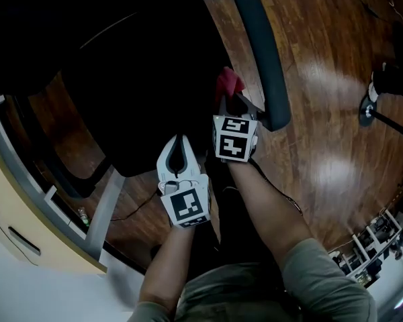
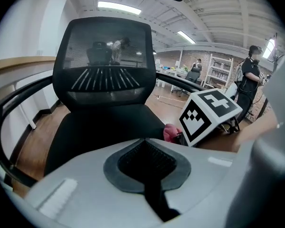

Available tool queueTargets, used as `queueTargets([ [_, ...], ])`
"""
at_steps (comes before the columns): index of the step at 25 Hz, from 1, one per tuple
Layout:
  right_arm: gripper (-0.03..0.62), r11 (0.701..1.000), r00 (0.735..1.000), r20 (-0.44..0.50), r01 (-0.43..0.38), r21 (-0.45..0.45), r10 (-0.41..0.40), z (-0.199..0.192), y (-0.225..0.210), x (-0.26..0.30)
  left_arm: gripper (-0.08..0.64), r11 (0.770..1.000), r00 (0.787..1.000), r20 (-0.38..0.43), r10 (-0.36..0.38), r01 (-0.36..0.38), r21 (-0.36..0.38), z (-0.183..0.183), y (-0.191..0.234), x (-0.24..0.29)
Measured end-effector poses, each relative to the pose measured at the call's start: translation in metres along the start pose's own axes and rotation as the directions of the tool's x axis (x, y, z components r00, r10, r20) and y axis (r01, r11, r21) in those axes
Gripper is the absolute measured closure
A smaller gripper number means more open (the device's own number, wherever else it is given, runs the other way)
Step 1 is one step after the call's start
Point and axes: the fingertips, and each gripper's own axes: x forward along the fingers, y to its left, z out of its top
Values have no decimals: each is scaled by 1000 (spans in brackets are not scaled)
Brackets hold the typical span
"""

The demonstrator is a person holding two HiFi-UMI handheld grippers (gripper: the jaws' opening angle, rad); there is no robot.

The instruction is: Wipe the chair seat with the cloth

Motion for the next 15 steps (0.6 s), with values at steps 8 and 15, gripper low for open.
queueTargets([
  [8, 526, 993, 994, 104, -11, -114, 23, 6, 29, -22, 555, 995, 996, 29, 87, -85, -50, -16, 58, -32],
  [15, 525, 914, 941, 110, -278, -295, 321, -1, 182, -57, 555, 973, 978, 22, 210, -206, -104, -36, 144, -96],
])
